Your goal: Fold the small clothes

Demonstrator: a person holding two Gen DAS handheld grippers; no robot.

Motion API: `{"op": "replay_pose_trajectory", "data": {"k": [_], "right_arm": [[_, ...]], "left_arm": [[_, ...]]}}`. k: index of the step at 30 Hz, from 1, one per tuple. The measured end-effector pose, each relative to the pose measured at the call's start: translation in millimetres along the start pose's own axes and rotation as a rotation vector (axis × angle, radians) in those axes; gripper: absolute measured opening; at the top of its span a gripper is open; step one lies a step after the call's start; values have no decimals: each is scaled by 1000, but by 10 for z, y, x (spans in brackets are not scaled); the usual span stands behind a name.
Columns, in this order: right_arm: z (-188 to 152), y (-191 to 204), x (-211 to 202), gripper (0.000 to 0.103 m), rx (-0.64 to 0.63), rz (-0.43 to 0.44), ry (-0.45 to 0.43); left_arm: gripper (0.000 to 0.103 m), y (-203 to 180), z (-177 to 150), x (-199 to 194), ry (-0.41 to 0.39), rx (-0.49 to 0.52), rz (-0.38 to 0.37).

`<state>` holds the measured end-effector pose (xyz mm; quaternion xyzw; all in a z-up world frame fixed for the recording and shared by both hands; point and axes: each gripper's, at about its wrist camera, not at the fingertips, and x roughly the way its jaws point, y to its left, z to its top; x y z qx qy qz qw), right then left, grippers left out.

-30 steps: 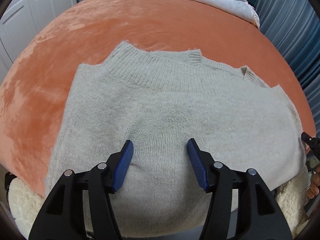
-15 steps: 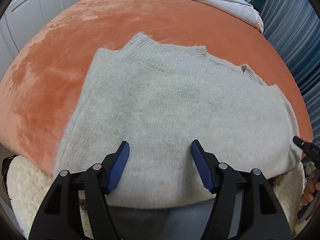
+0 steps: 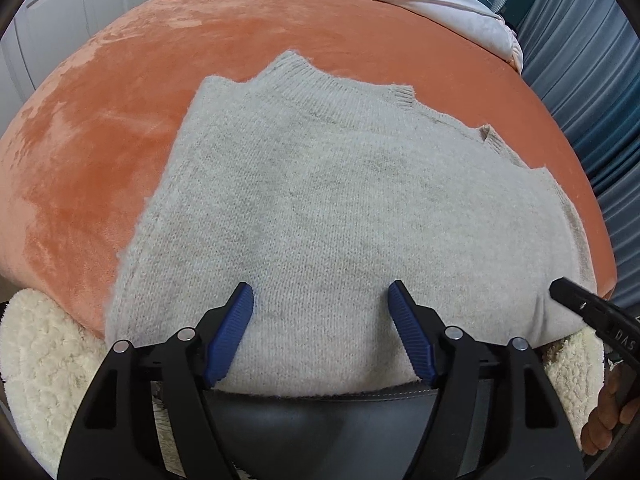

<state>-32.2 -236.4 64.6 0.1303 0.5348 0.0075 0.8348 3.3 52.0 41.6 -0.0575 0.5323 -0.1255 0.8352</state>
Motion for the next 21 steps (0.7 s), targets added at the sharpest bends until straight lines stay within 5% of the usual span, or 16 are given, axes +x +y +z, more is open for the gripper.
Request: {"op": "replay_pose_trajectory", "data": {"k": [3, 9, 14, 21], "right_arm": [[-134, 86, 430, 23, -10, -30, 104], [-95, 268, 96, 26, 41, 37, 44], [-159, 401, 507, 28, -33, -12, 140], [163, 500, 98, 30, -22, -2, 13]], "left_arm": [[74, -42, -9, 0, -1, 20, 1], [74, 19, -48, -21, -14, 5, -28], [76, 35, -35, -24, -15, -3, -42], [76, 367, -45, -295, -104, -161, -95]]}}
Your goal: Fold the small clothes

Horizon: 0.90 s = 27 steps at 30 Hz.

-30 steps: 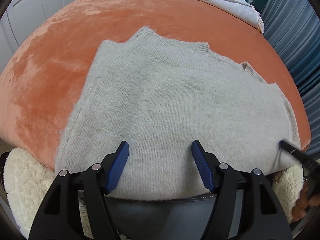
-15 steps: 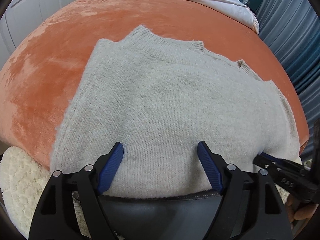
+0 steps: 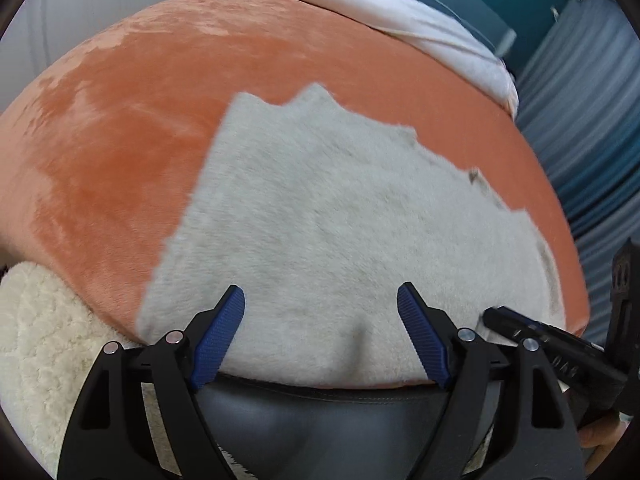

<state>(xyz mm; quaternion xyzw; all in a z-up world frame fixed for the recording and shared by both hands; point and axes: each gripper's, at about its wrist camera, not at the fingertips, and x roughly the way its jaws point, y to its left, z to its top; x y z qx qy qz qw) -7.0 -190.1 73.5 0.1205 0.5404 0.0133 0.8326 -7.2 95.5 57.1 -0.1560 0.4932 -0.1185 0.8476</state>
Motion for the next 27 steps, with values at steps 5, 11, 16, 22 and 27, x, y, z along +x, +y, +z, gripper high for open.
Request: {"op": "replay_pose_trajectory", "data": {"k": [5, 11, 16, 22, 27], "right_arm": [[507, -151, 58, 29, 48, -23, -48], [999, -55, 474, 29, 27, -67, 1], [1151, 34, 892, 29, -14, -133, 23], [1139, -353, 297, 42, 95, -111, -132], [999, -1293, 54, 49, 134, -409, -162]], "left_arm": [[76, 180, 44, -52, -17, -82, -10], [80, 131, 60, -32, -12, -60, 10], [80, 121, 71, 29, 4, -54, 15], [82, 144, 385, -15, -30, -55, -31], [84, 231, 885, 227, -29, -98, -20]]}}
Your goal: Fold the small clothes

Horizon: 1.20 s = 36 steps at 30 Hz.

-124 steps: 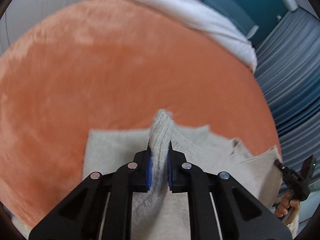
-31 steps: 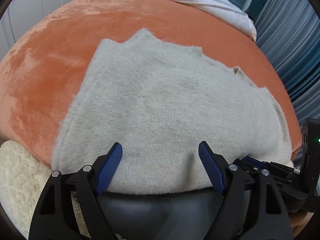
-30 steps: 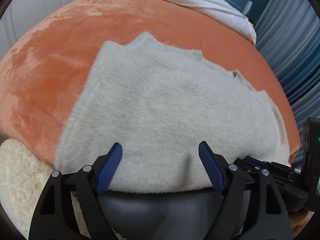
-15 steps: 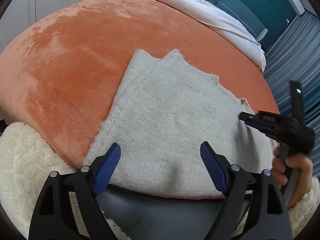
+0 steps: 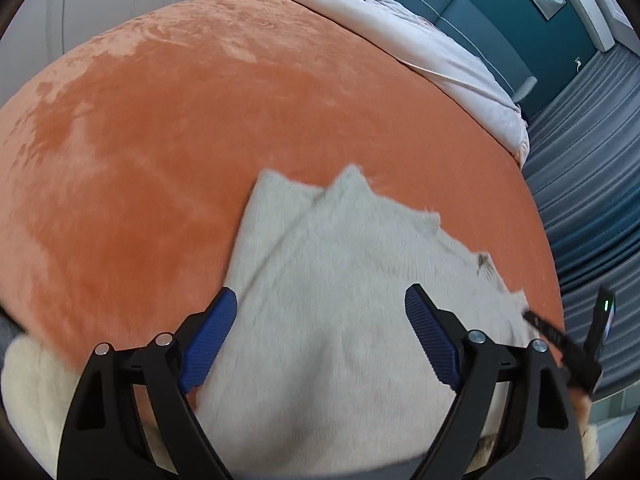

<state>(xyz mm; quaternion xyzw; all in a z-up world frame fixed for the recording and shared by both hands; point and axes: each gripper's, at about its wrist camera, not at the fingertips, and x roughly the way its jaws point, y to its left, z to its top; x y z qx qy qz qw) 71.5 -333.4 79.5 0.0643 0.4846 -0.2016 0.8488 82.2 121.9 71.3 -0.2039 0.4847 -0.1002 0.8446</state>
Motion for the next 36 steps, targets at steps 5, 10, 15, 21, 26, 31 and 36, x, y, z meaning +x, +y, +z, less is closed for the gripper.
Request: {"op": "replay_pose_trajectory", "data": {"k": [5, 10, 15, 21, 26, 31, 36], "right_arm": [[45, -738, 375, 50, 141, -4, 97], [134, -743, 499, 15, 120, 122, 107], [227, -943, 150, 9, 208, 222, -43], [1, -1100, 611, 7, 243, 176, 65], [14, -1061, 521, 10, 195, 129, 60], [-95, -719, -98, 23, 138, 97, -65], [-231, -18, -510, 23, 21, 277, -69]], "left_arm": [[82, -180, 300, 513, 67, 74, 63], [15, -375, 472, 840, 121, 140, 53], [11, -534, 660, 699, 58, 165, 41], [11, -416, 575, 1101, 118, 169, 149], [19, -458, 530, 899, 100, 181, 156], [53, -403, 321, 308, 26, 110, 80], [67, -172, -147, -126, 13, -19, 37]]}}
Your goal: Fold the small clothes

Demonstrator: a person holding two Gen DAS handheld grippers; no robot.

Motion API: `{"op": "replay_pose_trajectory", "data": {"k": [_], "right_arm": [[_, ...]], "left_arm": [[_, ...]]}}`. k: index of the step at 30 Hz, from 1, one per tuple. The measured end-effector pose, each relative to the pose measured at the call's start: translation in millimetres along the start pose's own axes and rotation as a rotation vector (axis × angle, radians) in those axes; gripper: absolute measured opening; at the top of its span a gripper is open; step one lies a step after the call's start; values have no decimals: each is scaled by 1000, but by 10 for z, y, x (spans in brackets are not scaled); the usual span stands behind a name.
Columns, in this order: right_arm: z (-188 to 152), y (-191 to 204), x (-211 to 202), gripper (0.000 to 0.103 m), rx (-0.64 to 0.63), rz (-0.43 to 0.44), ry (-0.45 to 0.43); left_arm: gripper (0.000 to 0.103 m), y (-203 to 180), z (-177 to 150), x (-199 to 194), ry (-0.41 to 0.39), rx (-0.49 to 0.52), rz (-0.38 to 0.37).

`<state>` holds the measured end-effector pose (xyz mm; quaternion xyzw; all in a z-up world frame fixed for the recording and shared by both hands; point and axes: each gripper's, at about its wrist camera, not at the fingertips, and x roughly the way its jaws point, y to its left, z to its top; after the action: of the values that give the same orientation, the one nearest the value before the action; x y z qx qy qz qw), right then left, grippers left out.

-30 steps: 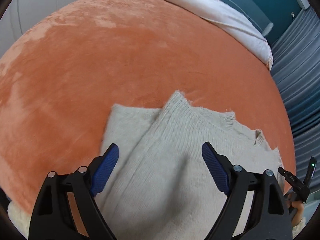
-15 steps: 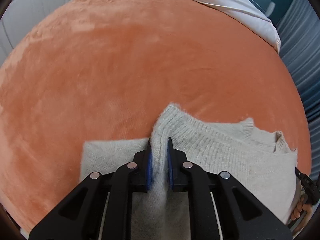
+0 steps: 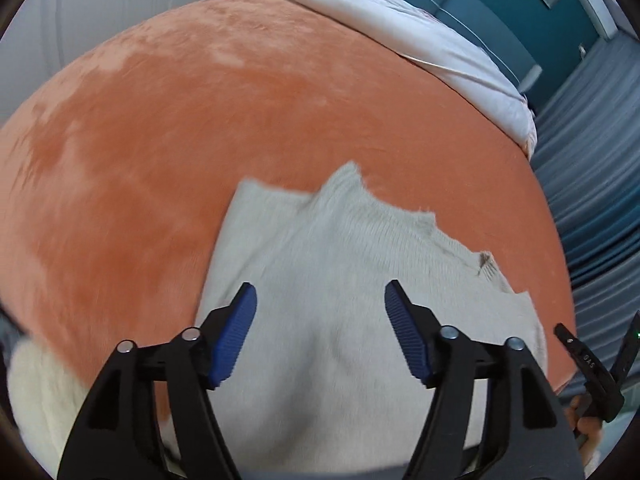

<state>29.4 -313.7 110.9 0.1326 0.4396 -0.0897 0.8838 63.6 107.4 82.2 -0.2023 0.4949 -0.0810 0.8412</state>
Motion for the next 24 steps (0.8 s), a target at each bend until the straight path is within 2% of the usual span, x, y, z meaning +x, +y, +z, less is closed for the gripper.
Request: {"op": "replay_pose_trajectory", "data": {"k": [1, 3, 6, 11, 12, 13, 17, 24], "right_arm": [[-56, 203, 52, 23, -18, 71, 40], [-171, 492, 121, 23, -52, 151, 90], [-311, 863, 300, 23, -118, 168, 144], [-464, 1038, 757, 22, -118, 139, 283], [-509, 1027, 776, 21, -114, 138, 271], [-536, 1022, 778, 21, -118, 134, 262], [-557, 1132, 829, 21, -167, 95, 251], [-550, 1060, 840, 21, -152, 116, 256]], "left_arm": [[67, 64, -97, -42, 2, -32, -1], [68, 198, -254, -97, 13, -94, 16], [68, 307, -462, -169, 11, -129, 48], [71, 344, -632, -304, -28, -150, 106], [83, 368, -670, -329, -39, -169, 127], [90, 400, -700, -325, -43, -188, 138], [90, 583, -741, -48, 54, -260, 101], [89, 577, -665, 131, 7, -278, 36]]}}
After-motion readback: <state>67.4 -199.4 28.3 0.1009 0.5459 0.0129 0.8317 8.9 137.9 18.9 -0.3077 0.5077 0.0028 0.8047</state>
